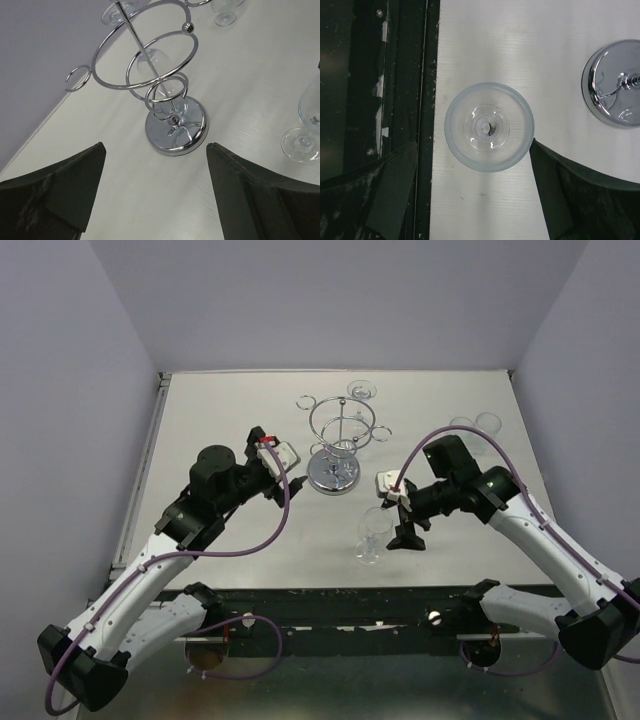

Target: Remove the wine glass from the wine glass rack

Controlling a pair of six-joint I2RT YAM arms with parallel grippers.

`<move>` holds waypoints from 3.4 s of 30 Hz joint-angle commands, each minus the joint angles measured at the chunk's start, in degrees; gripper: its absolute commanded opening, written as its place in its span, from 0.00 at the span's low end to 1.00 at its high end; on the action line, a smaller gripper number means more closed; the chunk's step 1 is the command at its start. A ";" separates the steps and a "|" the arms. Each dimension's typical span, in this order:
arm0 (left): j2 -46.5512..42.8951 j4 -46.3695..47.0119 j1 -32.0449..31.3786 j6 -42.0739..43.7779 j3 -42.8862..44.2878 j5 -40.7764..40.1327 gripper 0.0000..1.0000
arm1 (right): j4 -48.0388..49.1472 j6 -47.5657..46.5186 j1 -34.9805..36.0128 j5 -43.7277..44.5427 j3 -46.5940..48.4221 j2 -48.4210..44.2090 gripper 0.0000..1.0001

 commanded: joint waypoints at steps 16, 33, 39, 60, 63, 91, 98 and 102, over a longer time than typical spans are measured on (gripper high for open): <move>-6.25 4.92 2.71 -0.72 -6.25 -0.37 0.99 | 6.53 -2.16 6.24 4.06 1.27 5.99 0.91; -4.32 5.62 3.77 -1.87 -5.99 1.31 0.99 | 6.45 9.89 -4.72 11.27 -0.57 2.73 0.60; -3.18 5.71 3.86 -1.87 -5.46 1.57 0.99 | 6.62 8.66 -16.94 12.24 4.16 8.78 0.58; -3.70 -1.67 5.09 3.67 -3.53 -0.37 0.99 | 10.40 19.81 -34.71 18.21 48.10 48.43 0.53; -3.09 -2.46 5.26 4.55 -2.83 -0.28 0.99 | 10.58 21.22 -35.24 18.39 52.24 52.21 0.53; -0.89 -3.69 5.70 3.93 -1.68 3.94 0.99 | 11.11 32.03 -36.12 27.18 60.68 60.30 0.98; -1.50 -3.26 5.62 3.67 -1.68 3.94 0.99 | 11.81 33.35 -36.47 26.74 62.18 57.94 1.00; -1.24 -3.08 5.70 -0.70 -0.46 1.58 0.99 | 11.63 36.33 -36.47 24.46 60.52 52.24 1.00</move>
